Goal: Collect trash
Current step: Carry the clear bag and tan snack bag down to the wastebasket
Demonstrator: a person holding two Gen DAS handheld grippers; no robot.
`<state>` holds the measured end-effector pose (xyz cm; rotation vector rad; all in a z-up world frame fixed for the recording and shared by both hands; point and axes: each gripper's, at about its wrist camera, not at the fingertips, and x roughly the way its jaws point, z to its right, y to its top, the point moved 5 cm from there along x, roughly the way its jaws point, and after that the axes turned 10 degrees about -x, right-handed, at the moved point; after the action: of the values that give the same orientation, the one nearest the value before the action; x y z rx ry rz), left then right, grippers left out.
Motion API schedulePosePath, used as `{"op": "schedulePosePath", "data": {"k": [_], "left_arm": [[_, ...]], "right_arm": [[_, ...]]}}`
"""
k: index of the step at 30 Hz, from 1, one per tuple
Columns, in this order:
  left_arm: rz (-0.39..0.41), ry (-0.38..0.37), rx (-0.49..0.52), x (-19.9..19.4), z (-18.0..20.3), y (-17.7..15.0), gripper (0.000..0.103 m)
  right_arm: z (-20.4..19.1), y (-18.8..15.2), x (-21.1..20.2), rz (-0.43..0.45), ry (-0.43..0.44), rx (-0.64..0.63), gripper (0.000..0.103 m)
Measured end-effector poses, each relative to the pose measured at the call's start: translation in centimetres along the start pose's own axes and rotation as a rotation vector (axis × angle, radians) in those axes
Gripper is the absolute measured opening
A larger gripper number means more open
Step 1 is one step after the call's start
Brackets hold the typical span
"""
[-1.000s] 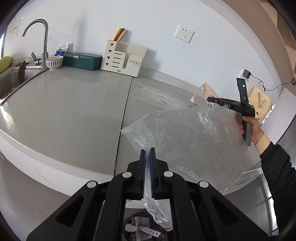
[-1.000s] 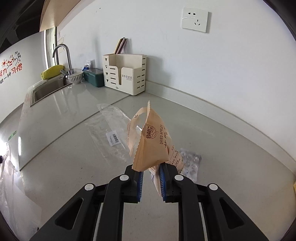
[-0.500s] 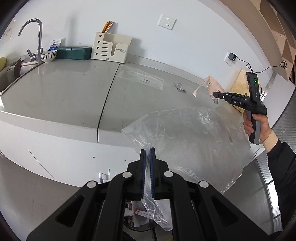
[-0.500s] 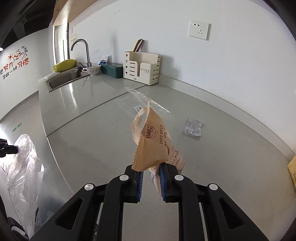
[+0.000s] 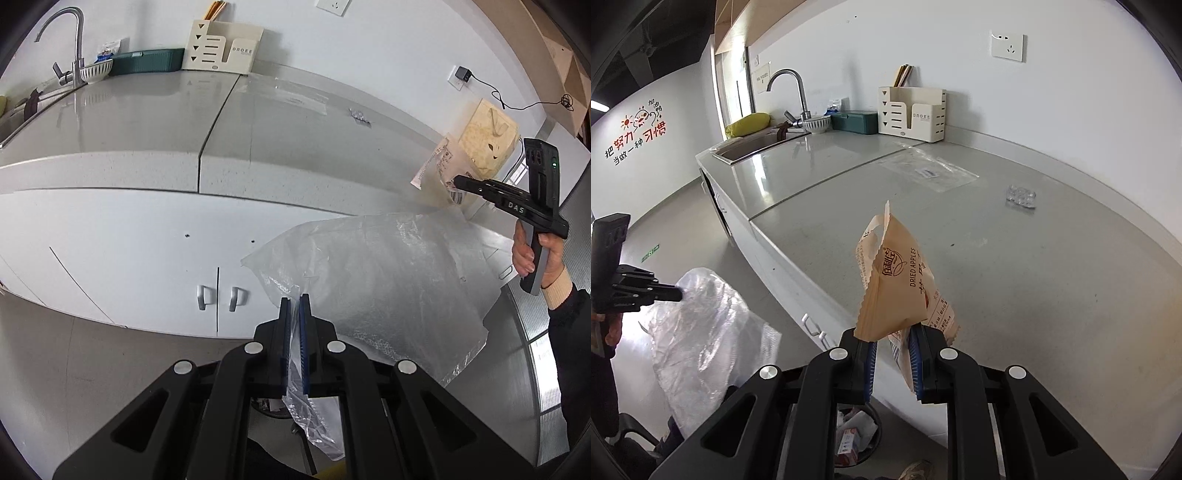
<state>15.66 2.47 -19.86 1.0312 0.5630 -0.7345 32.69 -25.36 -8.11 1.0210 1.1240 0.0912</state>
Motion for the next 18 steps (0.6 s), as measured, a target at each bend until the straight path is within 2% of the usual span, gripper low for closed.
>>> {"op": "schedulePosePath", "data": {"k": [3, 7, 14, 18], "left_arm": [[-0.039, -0.005, 0.007, 1.3, -0.5, -1.3, 0.005], [-0.067, 0.025, 0.024, 3.9, -1.6, -3.1, 0.005], [-0.171, 0.04, 0.015, 9.7, -3.5, -6.8, 0.005], [-0.201, 0.043, 0.001, 12.7, -4.5, -8.2, 0.005]], "right_arm": [[-2.1, -2.2, -0.1, -0.014, 0.025, 0.011, 0.02], [-4.2, -5.6, 0.2, -0.033, 0.052, 0.034, 0.02], [-6.9, -11.5, 2.9, -0.097, 0.1, 0.088, 0.02], [-7.9, -14.0, 4.9, -0.126, 0.145, 0.125, 0.02]]}}
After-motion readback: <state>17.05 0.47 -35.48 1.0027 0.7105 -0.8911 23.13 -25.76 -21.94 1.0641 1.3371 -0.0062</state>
